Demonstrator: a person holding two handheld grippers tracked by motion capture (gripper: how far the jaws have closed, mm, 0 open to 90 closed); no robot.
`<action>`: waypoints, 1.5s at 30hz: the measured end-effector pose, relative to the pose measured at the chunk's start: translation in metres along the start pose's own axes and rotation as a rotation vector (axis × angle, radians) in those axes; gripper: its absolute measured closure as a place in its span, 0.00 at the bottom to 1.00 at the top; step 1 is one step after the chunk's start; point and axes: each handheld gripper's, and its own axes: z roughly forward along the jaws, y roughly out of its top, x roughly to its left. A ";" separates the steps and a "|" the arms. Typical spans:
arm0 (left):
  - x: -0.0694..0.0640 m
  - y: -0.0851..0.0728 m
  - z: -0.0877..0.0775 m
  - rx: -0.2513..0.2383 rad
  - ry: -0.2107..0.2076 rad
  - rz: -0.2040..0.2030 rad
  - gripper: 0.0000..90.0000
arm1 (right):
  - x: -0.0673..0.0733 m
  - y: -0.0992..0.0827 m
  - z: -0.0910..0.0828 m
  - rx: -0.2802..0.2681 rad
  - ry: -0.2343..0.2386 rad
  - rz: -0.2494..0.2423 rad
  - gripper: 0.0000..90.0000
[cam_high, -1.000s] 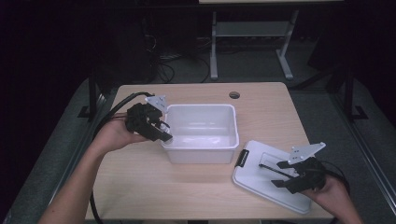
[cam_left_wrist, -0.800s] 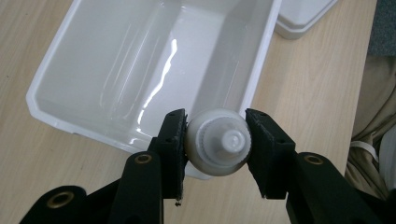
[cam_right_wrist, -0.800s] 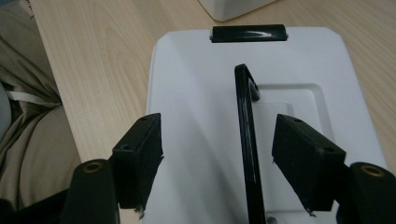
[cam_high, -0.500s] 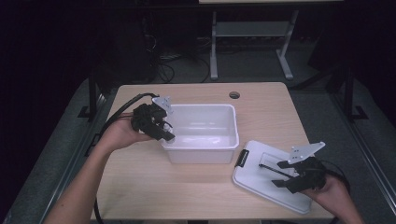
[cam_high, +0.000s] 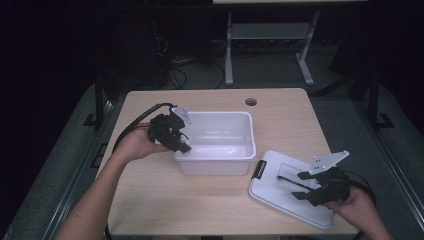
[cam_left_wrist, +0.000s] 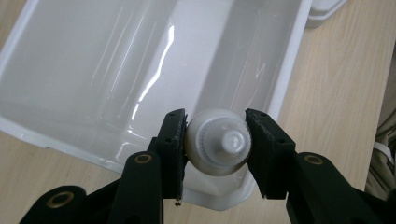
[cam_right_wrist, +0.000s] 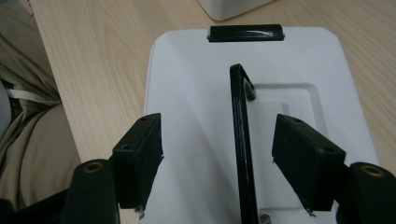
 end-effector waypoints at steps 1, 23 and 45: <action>0.000 -0.001 0.001 0.002 -0.001 -0.002 0.66 | 0.000 0.000 0.000 0.002 0.001 0.000 0.36; 0.007 -0.016 0.025 -0.006 -0.020 -0.041 0.66 | -0.001 0.000 -0.001 0.015 -0.002 -0.006 0.36; 0.012 -0.017 0.035 -0.002 0.003 -0.047 0.66 | -0.003 0.002 0.003 0.026 0.007 -0.002 0.36</action>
